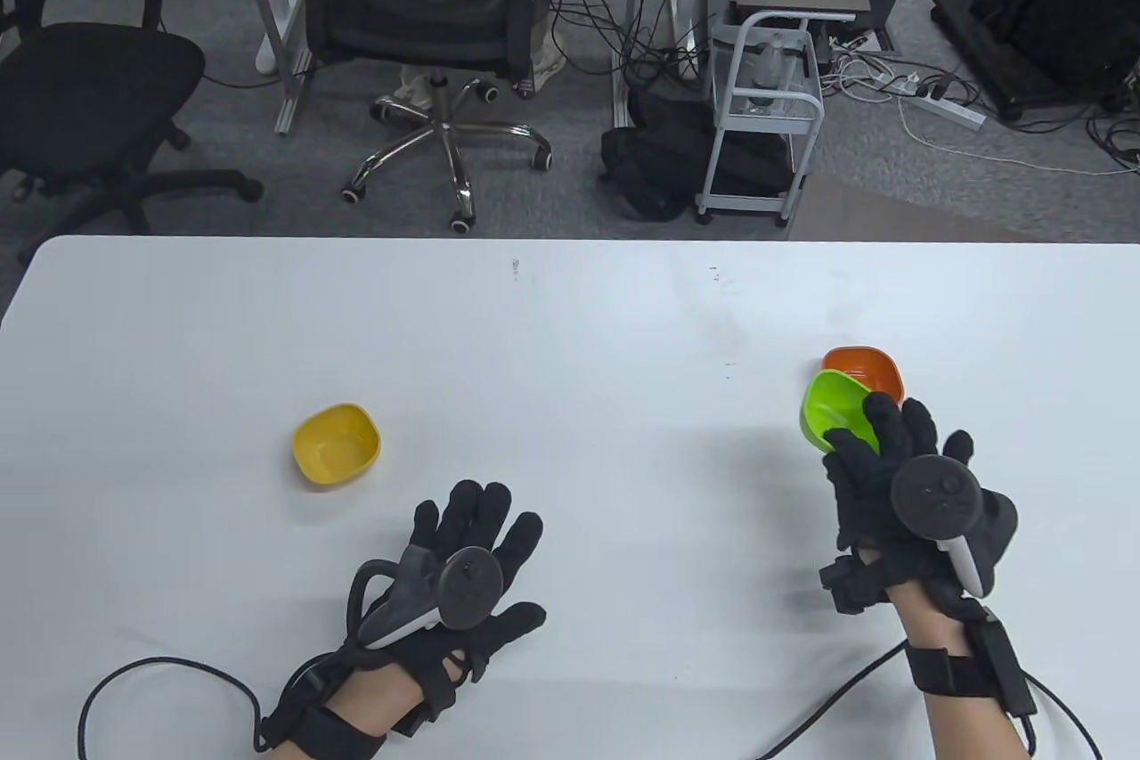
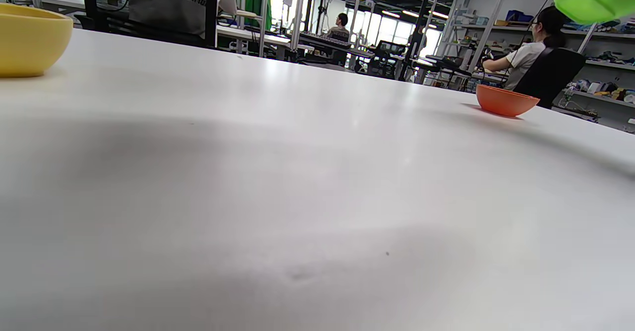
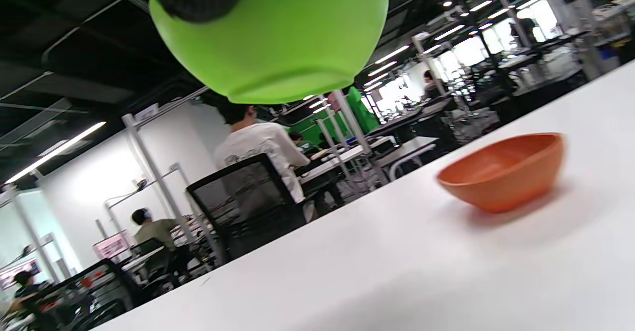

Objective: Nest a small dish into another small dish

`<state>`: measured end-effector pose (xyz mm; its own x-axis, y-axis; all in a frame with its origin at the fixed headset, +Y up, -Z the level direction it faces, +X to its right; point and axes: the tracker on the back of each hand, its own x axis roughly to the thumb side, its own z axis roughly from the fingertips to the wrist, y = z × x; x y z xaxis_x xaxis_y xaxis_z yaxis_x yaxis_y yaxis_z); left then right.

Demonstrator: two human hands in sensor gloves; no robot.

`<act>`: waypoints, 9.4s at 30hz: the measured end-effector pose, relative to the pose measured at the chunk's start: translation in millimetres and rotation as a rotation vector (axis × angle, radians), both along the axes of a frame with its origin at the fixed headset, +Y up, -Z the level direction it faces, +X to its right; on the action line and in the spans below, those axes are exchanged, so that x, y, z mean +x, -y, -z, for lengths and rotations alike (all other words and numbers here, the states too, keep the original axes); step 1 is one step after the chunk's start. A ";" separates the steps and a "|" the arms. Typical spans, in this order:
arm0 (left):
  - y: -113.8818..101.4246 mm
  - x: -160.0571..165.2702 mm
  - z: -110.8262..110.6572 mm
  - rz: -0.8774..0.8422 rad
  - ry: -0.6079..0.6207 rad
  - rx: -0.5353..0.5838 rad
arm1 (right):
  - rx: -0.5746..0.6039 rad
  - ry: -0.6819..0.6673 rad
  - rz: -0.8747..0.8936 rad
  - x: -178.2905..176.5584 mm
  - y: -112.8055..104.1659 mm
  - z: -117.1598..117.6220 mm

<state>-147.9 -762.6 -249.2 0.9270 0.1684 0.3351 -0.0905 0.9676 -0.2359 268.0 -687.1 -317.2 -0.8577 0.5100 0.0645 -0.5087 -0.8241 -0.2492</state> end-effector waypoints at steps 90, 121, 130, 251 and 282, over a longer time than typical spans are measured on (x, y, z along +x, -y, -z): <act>10.1 2.5 -0.6 0.000 0.027 -0.086 | -0.430 0.546 -0.019 77.7 91.0 107.4; 9.9 4.0 0.6 -0.002 0.033 -0.106 | -0.341 0.515 0.101 77.2 77.7 110.6; 9.0 1.7 1.3 -0.006 0.019 -0.096 | -0.197 0.377 0.089 45.2 39.6 108.1; -31.4 -36.6 59.8 0.168 -0.223 0.013 | -0.097 -0.269 -0.236 -69.7 30.9 -77.1; 44.6 -152.3 123.4 0.033 -0.710 -0.223 | -0.138 -0.289 -0.236 -70.7 34.8 -76.1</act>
